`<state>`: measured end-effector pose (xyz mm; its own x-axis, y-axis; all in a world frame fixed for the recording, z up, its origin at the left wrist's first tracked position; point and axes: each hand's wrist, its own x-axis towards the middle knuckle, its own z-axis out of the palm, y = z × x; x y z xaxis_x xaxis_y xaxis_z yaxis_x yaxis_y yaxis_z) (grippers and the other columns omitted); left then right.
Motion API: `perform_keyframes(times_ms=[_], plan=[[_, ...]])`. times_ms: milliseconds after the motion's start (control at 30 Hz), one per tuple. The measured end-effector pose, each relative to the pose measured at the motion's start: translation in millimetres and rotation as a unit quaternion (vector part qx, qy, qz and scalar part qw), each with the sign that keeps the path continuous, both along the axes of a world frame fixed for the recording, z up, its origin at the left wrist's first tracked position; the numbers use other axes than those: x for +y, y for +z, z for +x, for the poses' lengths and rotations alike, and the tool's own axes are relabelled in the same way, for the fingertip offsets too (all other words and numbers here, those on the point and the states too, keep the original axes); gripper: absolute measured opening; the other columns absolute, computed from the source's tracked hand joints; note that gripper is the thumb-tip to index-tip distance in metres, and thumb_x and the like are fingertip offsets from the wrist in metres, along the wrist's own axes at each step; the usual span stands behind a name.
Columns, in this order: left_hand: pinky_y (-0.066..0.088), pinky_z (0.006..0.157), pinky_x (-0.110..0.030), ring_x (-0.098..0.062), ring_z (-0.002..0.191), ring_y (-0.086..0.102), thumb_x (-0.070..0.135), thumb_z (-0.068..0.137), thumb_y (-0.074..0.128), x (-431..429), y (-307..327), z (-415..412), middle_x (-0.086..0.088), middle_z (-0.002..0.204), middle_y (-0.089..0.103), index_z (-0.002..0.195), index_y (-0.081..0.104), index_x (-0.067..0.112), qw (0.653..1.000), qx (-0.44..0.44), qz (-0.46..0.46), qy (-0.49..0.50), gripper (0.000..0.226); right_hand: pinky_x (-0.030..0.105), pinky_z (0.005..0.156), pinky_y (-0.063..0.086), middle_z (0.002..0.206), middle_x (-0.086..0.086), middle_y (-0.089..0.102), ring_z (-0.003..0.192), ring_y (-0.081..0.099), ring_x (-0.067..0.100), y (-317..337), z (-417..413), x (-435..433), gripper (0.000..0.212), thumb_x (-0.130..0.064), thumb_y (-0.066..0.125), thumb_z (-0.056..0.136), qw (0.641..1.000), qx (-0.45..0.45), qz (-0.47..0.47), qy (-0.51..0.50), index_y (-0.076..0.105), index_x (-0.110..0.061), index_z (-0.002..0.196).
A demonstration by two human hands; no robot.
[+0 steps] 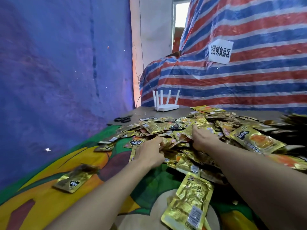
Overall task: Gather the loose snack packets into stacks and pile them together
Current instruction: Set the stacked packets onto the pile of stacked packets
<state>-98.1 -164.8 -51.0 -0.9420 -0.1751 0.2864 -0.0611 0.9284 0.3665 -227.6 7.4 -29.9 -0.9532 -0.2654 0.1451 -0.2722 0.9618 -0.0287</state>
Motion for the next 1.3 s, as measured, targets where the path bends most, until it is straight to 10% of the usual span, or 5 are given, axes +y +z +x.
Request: perform_keyframes(times_ms=[467, 667, 867, 1000, 1300], plan=[[0.046, 0.079, -0.035, -0.026, 0.096, 0.063, 0.021, 0.103, 0.053, -2.5, 11.8, 24.3, -0.005, 0.105, 0.068, 0.123, 0.061, 0.013, 0.931, 0.135, 0.323, 0.103, 0.023, 0.038, 0.066, 0.057, 0.086, 0.01, 0.06, 0.075, 0.061, 0.024, 39.7, 40.6, -6.9, 0.004, -0.004, 0.06, 0.092, 0.988, 0.044, -0.142, 0.034, 0.057, -0.002, 0.094], [0.035, 0.061, -0.033, -0.018, 0.074, 0.051, 0.03, 0.101, 0.057, 16.4, 15.0, 49.3, -0.002, 0.082, 0.053, 0.081, 0.047, 0.015, 0.824, 0.165, 0.519, 0.152, 0.027, 0.018, 0.042, 0.047, 0.066, 0.003, 0.068, 0.049, 0.064, 0.006, 71.8, 79.7, 12.5, 0.019, 0.0, 0.059, 0.09, 0.894, 0.01, -0.437, 0.094, 0.068, -0.008, 0.075], [0.051, 0.097, -0.045, -0.032, 0.109, 0.064, 0.016, 0.078, 0.085, 32.4, 11.8, 77.6, -0.011, 0.119, 0.067, 0.129, 0.057, 0.008, 0.77, 0.197, 0.6, 0.089, 0.059, 0.028, 0.053, 0.052, 0.066, 0.001, 0.073, 0.06, 0.067, 0.017, 62.3, 141.0, 51.1, 0.021, -0.011, 0.067, 0.092, 0.799, 0.01, -0.589, 0.122, 0.073, -0.012, 0.071], [0.057, 0.074, -0.037, -0.026, 0.091, 0.074, 0.019, 0.07, 0.085, 47.1, 24.2, 94.3, -0.01, 0.098, 0.077, 0.11, 0.068, 0.009, 0.711, 0.168, 0.682, -0.039, 0.044, 0.034, 0.056, 0.056, 0.071, 0.007, 0.074, 0.064, 0.07, 0.021, 43.9, 179.9, 75.4, 0.024, -0.024, 0.075, 0.091, 0.77, 0.058, -0.624, 0.118, 0.073, -0.006, 0.076], [0.058, 0.079, -0.039, -0.029, 0.09, 0.074, 0.028, 0.092, 0.069, 110.3, 32.0, 100.7, -0.013, 0.097, 0.077, 0.114, 0.069, 0.007, 0.71, 0.048, 0.694, -0.11, 0.031, 0.039, 0.07, 0.063, 0.083, 0.007, 0.077, 0.077, 0.075, 0.027, 10.7, 224.6, 87.7, 0.009, -0.023, 0.079, 0.083, 0.685, 0.077, -0.704, 0.168, 0.077, -0.032, 0.084]])
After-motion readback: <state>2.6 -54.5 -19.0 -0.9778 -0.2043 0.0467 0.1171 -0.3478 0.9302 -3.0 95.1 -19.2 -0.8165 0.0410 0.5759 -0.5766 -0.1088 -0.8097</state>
